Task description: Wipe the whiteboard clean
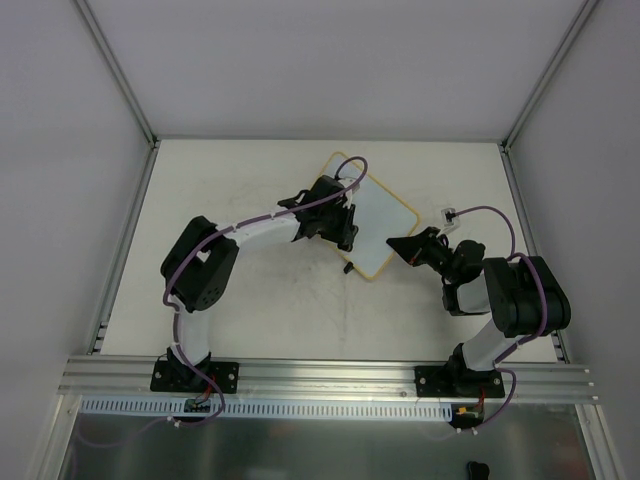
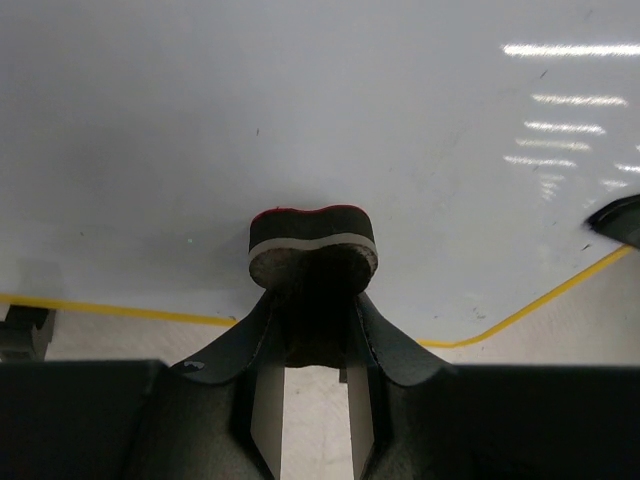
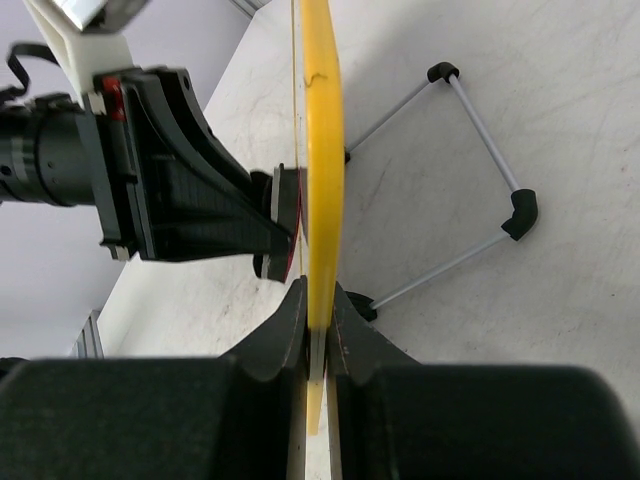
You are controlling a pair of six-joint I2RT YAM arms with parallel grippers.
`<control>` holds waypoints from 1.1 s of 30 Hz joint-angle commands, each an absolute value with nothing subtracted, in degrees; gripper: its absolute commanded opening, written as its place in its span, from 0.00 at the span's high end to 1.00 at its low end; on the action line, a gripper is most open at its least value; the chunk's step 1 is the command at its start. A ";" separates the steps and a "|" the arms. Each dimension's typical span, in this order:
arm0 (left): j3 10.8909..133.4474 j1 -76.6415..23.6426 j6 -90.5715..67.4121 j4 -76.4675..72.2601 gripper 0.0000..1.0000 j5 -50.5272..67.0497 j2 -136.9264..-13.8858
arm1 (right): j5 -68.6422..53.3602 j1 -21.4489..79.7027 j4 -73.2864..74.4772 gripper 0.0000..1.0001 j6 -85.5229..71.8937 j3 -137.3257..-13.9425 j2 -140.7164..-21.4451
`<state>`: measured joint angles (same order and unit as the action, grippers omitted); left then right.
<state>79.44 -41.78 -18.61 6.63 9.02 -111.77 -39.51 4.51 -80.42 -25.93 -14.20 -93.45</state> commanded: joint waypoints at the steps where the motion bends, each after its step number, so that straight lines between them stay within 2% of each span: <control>1: 73.84 -41.75 -18.81 11.95 1.00 11.86 -111.62 | -41.40 5.54 -87.80 1.00 -20.74 -14.06 -94.31; 10: 69.88 -41.13 -18.72 15.11 1.00 13.72 -111.71 | -41.48 5.54 -87.80 1.00 -20.74 -13.97 -94.04; 20: 61.36 -39.56 -21.27 20.03 1.00 3.88 -90.29 | -41.31 5.54 -87.80 1.00 -20.74 -13.97 -94.22; 26: 51.08 -34.64 -25.04 21.00 1.00 5.98 -84.12 | -41.31 5.54 -87.80 1.00 -20.74 -13.97 -94.13; 33: 43.16 -32.61 -29.35 20.39 1.00 1.76 -80.60 | -41.48 5.54 -87.80 1.00 -20.92 -14.24 -94.04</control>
<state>44.56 -32.91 -26.15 19.59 4.27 -83.64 -39.70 4.54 -80.66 -25.91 -14.20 -93.45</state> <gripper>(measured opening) 0.223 0.085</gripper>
